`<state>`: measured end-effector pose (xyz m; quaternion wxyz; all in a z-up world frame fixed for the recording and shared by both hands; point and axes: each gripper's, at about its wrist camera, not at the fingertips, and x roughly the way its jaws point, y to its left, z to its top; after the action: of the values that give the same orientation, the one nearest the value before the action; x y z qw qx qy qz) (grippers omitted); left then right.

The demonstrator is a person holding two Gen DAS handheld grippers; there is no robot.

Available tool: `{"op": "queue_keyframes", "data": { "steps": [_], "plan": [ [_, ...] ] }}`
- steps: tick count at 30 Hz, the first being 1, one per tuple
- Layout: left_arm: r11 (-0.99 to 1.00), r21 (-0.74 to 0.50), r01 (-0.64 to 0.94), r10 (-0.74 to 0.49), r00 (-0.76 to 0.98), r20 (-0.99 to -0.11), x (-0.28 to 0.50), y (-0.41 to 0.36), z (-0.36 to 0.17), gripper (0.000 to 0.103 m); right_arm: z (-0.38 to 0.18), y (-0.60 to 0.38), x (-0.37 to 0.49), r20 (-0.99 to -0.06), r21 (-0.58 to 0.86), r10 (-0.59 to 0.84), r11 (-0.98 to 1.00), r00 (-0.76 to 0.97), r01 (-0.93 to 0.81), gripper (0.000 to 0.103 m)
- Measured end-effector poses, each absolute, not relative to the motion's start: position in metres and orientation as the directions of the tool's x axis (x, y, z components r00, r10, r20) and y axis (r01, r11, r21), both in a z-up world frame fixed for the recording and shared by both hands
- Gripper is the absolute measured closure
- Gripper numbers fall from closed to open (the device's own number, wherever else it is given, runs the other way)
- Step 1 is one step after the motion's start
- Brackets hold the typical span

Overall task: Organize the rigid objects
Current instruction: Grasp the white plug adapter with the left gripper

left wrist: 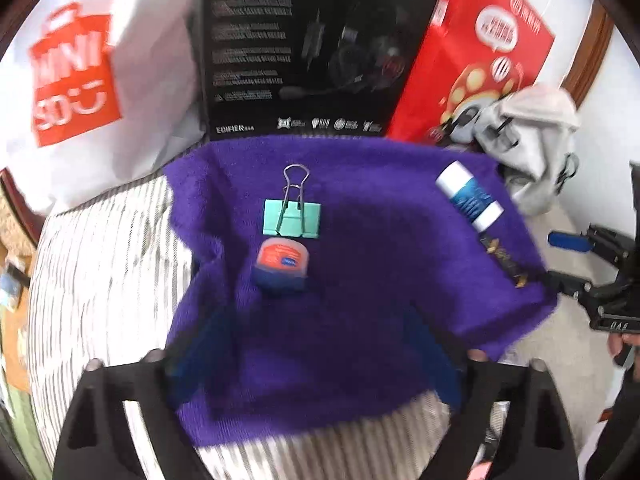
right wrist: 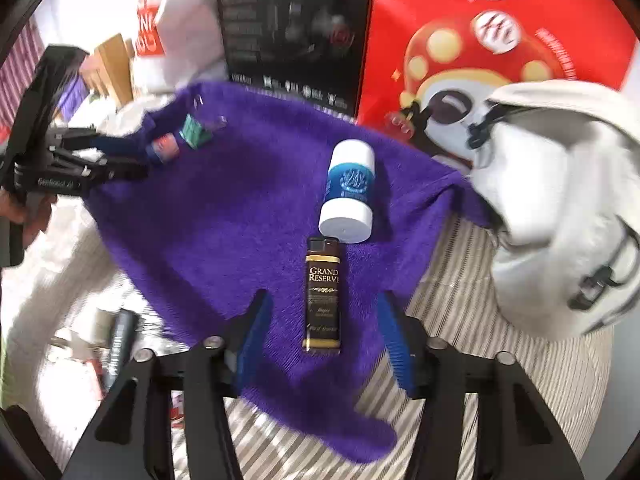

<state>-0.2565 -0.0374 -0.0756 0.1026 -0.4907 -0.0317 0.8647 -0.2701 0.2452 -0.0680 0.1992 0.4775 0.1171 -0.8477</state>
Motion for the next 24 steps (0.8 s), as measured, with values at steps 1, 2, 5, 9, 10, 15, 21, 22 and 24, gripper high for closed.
{"op": "queue_keyframes", "data": {
  "steps": [1, 2, 5, 9, 10, 15, 21, 22, 24],
  "plan": [
    [-0.977, -0.178, -0.121, 0.215, -0.505, -0.836, -0.247, -0.039, -0.072, 0.002, -0.063, 0.247, -0.267, -0.851, 0.001, -0.232, -0.898, -0.471, 0.440, 0.039],
    [-0.973, -0.209, -0.101, 0.232, -0.510, -0.828, -0.237, -0.041, -0.069, 0.002, -0.057, 0.250, -0.260, -0.844, 0.015, -0.240, -0.905, -0.480, 0.425, 0.035],
    [-0.955, -0.283, -0.087, 0.287, -0.506, -0.813, -0.210, -0.040, -0.068, 0.002, -0.044, 0.257, -0.236, -0.812, 0.081, -0.280, -0.923, -0.512, 0.376, 0.006],
    [-0.955, -0.277, -0.108, 0.293, -0.497, -0.817, -0.172, -0.028, -0.074, 0.002, -0.037, 0.254, -0.196, -0.792, 0.120, -0.290, -0.937, -0.538, 0.328, 0.000],
    [-0.951, -0.278, -0.136, 0.309, -0.496, -0.812, -0.161, -0.024, -0.075, 0.002, -0.037, 0.252, -0.188, -0.794, 0.127, -0.292, -0.937, -0.533, 0.324, 0.000],
    [-0.956, -0.179, -0.231, 0.273, -0.489, -0.828, -0.123, -0.005, -0.087, 0.002, -0.048, 0.244, -0.150, -0.813, 0.159, -0.294, -0.943, -0.503, 0.293, 0.000],
    [-0.951, -0.130, -0.282, 0.261, -0.498, -0.827, -0.100, 0.003, -0.093, 0.004, -0.059, 0.250, -0.115, -0.826, 0.204, -0.299, -0.949, -0.478, 0.242, 0.000],
    [-0.948, -0.133, -0.290, 0.268, -0.497, -0.825, -0.097, 0.003, -0.094, 0.004, -0.061, 0.250, -0.112, -0.827, 0.210, -0.300, -0.949, -0.475, 0.234, 0.000],
    [-0.944, -0.122, -0.305, 0.268, -0.499, -0.824, -0.093, 0.006, -0.097, 0.004, -0.063, 0.252, -0.104, -0.828, 0.221, -0.300, -0.951, -0.474, 0.216, 0.000]
  ]
}}
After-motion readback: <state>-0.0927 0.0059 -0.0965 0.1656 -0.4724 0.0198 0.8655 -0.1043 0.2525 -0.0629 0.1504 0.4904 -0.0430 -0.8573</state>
